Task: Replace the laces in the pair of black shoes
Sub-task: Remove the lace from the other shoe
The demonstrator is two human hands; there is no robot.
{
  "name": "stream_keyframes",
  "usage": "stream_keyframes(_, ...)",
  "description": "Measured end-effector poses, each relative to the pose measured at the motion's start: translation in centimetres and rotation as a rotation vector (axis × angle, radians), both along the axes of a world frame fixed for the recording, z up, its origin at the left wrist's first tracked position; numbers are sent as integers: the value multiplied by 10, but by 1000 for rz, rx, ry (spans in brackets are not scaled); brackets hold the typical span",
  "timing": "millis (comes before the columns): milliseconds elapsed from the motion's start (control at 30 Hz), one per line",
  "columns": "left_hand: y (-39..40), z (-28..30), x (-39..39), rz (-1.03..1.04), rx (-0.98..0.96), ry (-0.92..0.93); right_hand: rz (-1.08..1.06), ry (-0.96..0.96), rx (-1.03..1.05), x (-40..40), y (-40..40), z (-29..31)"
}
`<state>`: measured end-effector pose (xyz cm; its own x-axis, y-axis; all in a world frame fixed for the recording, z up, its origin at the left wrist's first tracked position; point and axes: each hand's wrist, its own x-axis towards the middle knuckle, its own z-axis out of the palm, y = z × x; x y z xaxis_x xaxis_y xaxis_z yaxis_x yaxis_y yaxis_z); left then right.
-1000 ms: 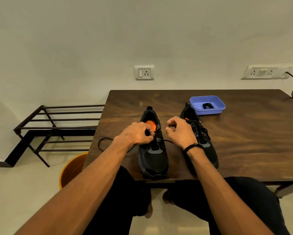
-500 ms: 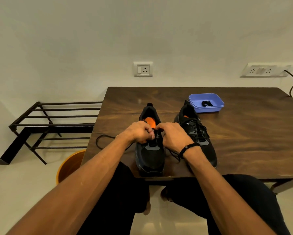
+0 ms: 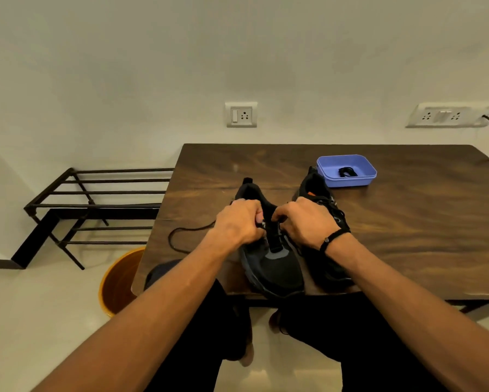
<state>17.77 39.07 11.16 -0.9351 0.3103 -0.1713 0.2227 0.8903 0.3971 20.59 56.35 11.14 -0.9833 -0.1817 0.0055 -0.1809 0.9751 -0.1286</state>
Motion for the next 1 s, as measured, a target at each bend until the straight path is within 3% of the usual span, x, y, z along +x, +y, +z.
stream_keyframes(133, 24, -8, 6, -44, -182, 108, -32, 27, -59, 0, -2, -10)
stream_keyframes(333, 32, -4, -7, 51, -253, 12, -49, 44, -58, -13, -17, -17)
stream_keyframes(500, 2, 6, -31, 174, 119, -214, -40, 60, -33, -19, -25, -19)
stream_keyframes(633, -22, 2, -29, 222, 321, -12, -59, 42, -38, -22, -28, -19)
stream_keyframes(700, -28, -9, -27, 116, 176, 101, -59, 33, -61, -22, -26, -19)
stream_keyframes(800, -27, -16, -26, -68, -26, 74, -56, 1, -96, -23, -25, -18)
stream_keyframes(1000, -6, -13, -32, -136, -219, 155, -66, -10, -156, -21, -24, -17)
